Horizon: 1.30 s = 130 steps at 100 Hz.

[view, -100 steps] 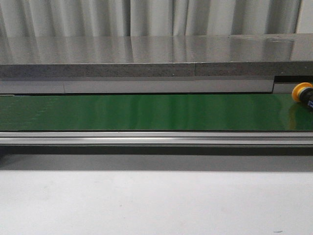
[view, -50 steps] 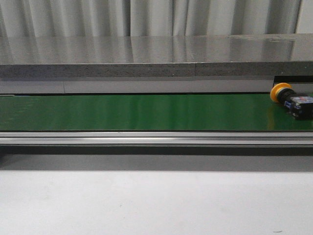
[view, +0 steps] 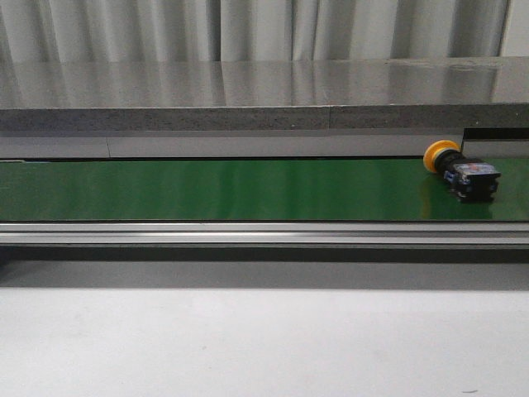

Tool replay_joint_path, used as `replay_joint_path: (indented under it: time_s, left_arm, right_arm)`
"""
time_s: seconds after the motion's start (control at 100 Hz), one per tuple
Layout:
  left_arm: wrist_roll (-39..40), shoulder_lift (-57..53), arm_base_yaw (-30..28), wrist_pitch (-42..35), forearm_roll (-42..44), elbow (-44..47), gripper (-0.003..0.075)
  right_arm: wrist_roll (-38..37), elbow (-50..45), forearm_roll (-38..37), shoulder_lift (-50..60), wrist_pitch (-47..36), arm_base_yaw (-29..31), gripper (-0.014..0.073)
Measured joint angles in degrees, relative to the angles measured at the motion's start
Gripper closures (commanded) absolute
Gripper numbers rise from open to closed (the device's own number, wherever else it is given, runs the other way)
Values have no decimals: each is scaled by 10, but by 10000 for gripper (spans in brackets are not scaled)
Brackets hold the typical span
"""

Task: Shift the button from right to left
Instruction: 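Set the button on the belt and open the right gripper, then let the belt carry the button toward the left arm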

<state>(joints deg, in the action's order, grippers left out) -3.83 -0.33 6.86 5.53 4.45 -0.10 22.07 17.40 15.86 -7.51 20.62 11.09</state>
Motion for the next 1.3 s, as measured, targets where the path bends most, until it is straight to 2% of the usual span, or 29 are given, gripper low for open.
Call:
replay_joint_path:
  time_s: [0.26, 0.38, 1.3]
  left_arm:
    - [0, 0, 0, 0, 0, 0, 715]
    - [0, 0, 0, 0, 0, 0, 715]
    - [0, 0, 0, 0, 0, 0, 715]
  right_arm:
    - [0, -1, 0, 0, 0, 0, 560]
    - [0, -1, 0, 0, 0, 0, 669]
    - [0, -1, 0, 0, 0, 0, 662]
